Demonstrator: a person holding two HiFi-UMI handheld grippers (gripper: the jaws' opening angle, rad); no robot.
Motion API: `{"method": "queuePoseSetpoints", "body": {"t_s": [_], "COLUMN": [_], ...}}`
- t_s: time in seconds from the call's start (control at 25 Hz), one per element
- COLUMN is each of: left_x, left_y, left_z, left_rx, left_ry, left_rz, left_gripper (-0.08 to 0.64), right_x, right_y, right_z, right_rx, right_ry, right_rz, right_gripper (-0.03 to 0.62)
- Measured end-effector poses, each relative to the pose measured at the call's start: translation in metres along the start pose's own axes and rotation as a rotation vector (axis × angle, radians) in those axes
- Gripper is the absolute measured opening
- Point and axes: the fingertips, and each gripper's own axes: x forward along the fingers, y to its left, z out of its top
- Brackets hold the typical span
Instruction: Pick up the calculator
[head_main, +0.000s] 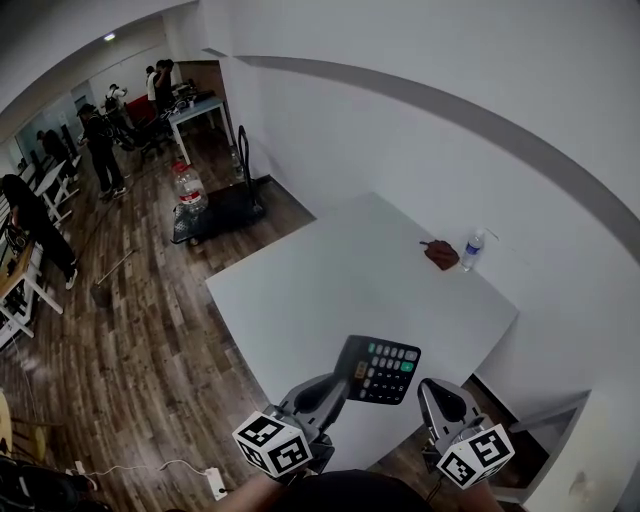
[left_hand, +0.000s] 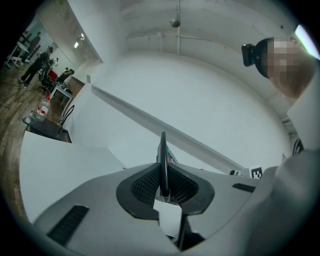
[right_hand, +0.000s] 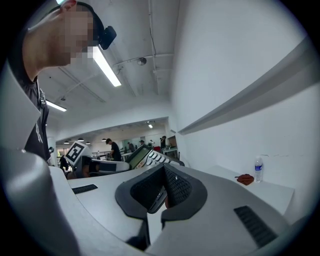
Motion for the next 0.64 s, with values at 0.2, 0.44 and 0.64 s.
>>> {"method": "queuePoseSetpoints", "body": {"t_s": [0.2,0.44,0.64], "left_x": [0.000,-0.001,-0.009], "left_y": [-0.001,0.001,0.003], "left_z": [0.004,0.006,0.009], "left_rx": [0.023,0.034,0.046], "left_ry": [-0.009,-0.016,-0.021], "left_rz": [0.004,0.007,0.007], "left_gripper": [0.046,0.046,0.046], "right_x": [0.001,0.003,0.007], "right_y": [0.000,0.002,0.011], "right_z": [0.000,0.000,-0.001], "right_rx": [-0.001,-0.006,-0.012], "right_ry": [0.000,0.001,0.002], "right_rz": [0.000,0.001,0.005], "right_gripper": [0.014,0.014,0.014]}}
